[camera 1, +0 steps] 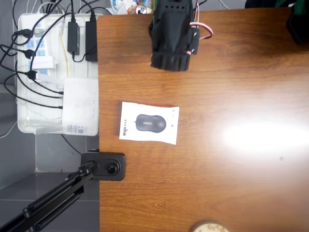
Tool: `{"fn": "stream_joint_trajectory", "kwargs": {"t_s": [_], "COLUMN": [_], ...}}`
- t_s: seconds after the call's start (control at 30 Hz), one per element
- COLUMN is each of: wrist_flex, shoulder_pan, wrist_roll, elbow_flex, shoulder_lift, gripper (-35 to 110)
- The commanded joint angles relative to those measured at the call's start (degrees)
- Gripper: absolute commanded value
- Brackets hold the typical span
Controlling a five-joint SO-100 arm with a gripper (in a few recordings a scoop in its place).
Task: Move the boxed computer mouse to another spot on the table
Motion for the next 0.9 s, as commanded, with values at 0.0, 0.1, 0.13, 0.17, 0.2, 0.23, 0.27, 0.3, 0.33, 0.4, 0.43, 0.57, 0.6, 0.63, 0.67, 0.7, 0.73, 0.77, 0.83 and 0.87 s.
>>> {"fn": "stream_joint_trajectory", "kwargs": {"t_s": [0.0, 0.1, 0.13, 0.17, 0.2, 0.23, 0.27, 0.3, 0.33, 0.4, 0.43, 0.57, 0.6, 0.63, 0.67, 0.7, 0.73, 0.77, 0.83, 0.87], "wrist_flex": [2.55, 4.48, 5.54, 7.03, 9.05, 11.69, 14.77, 17.58, 20.04, 25.14, 27.60, 37.44, 39.64, 41.48, 42.54, 42.80, 42.19, 40.52, 31.73, 24.35], "shoulder_pan": [0.35, 0.53, 0.53, 0.53, 0.53, 0.53, 0.53, 0.53, 0.26, 0.62, 0.79, 0.97, 0.97, 0.97, 0.97, 0.97, 1.05, 1.32, 2.02, 2.46], "wrist_roll": [0.09, 0.18, 0.18, 0.26, 0.26, 0.26, 0.26, 0.18, 0.18, 0.09, 0.09, 0.00, 0.00, -0.09, -0.18, -0.18, -0.18, -0.35, -0.70, -0.70], "elbow_flex": [-0.18, -0.18, -0.18, -0.18, -0.18, -0.18, -0.18, -0.18, -0.18, -0.18, -0.18, -0.18, -0.18, -0.18, -0.18, -0.18, -0.18, -0.18, -0.18, -0.18], "shoulder_lift": [-0.44, -0.44, -0.44, -0.44, -0.44, -0.44, -0.44, -0.44, -0.44, -0.44, -0.44, -0.44, -0.44, -0.44, -0.44, -0.44, -0.44, -0.44, -0.44, -0.44], "gripper": [0, 0, 0, 0, 0, 0, 0, 0, 0, 1, 3, 12, 15, 19, 23, 28, 32, 38, 51, 57]}}
